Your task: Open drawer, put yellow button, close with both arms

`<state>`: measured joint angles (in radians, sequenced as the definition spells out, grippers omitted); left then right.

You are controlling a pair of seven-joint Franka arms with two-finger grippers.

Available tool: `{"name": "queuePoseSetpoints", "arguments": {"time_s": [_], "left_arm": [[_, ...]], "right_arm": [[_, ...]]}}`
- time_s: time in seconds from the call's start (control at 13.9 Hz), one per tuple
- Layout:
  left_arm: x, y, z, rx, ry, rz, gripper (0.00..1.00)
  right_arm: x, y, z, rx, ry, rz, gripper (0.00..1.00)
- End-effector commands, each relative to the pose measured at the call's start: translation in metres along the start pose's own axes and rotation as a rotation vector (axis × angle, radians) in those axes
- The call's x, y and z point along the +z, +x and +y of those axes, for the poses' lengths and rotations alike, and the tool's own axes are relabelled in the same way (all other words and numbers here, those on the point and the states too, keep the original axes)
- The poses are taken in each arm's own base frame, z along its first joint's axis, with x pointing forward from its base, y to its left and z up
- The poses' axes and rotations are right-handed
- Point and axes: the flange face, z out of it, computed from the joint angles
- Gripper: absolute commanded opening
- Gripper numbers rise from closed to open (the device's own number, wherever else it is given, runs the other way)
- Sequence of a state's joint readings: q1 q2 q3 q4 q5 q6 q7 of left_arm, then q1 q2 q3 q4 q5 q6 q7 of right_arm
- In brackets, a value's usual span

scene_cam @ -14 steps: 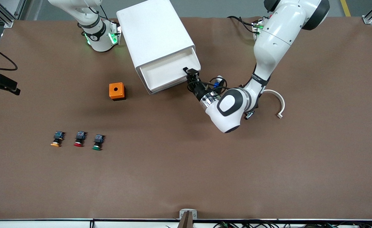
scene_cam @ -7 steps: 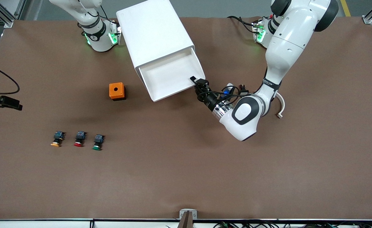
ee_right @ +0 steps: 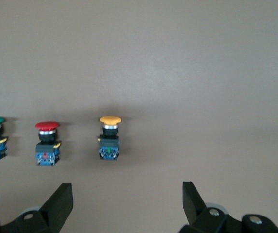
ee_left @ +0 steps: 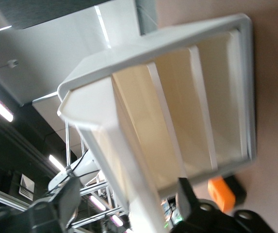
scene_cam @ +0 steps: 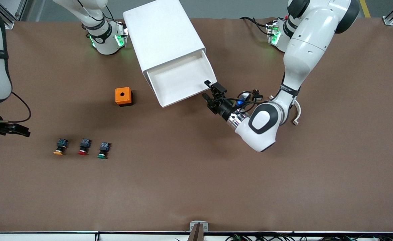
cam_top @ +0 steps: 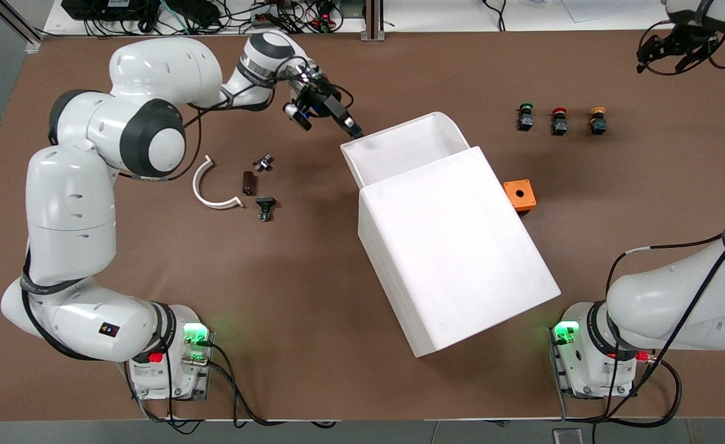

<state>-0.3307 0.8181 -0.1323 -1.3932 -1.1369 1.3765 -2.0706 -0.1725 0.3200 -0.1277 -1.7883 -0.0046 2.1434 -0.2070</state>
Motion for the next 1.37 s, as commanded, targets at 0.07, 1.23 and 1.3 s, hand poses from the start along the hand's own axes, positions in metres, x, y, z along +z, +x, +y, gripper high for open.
{"name": "queuePoseSetpoints", "arguments": {"time_s": [0.07,1.23,1.3], "left_arm": [[-0.082,0.002,-0.016,0.293,-0.11,-0.027,0.99],[-0.239,0.012,-0.072,1.086,-0.751,0.7,0.99],[-0.24,0.004,-0.085,1.097,-0.788,0.762,0.99]], "right_arm": [[0.031,0.003,0.0,0.016,0.027,0.021,1.0],[0.092,0.011,0.001,0.039,0.035,0.03,1.0],[0.097,0.01,0.002,0.047,0.041,0.026,1.0]]}}
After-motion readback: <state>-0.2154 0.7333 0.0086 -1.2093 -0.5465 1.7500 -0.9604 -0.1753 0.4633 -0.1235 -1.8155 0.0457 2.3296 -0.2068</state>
